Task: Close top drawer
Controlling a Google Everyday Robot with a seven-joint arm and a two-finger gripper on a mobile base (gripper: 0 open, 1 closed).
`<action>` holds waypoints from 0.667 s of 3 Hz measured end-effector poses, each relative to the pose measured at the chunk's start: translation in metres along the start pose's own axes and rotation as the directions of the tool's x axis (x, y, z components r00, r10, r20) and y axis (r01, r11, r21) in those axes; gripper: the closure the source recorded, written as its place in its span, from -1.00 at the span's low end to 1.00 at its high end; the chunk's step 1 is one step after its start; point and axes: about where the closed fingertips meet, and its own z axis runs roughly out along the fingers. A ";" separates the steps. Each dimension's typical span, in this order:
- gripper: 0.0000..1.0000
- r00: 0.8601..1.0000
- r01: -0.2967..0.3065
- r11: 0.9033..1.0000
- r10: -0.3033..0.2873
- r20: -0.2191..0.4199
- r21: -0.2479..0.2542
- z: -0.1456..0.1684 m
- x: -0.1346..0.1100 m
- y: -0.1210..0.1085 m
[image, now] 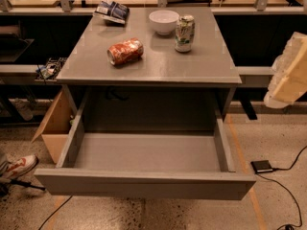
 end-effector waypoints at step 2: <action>-1.00 0.999 -0.028 0.999 0.027 -0.027 -0.022 0.013 0.005 0.012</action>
Offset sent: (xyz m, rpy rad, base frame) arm 0.0012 -0.0123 -0.0683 -0.0047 0.1349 -0.0973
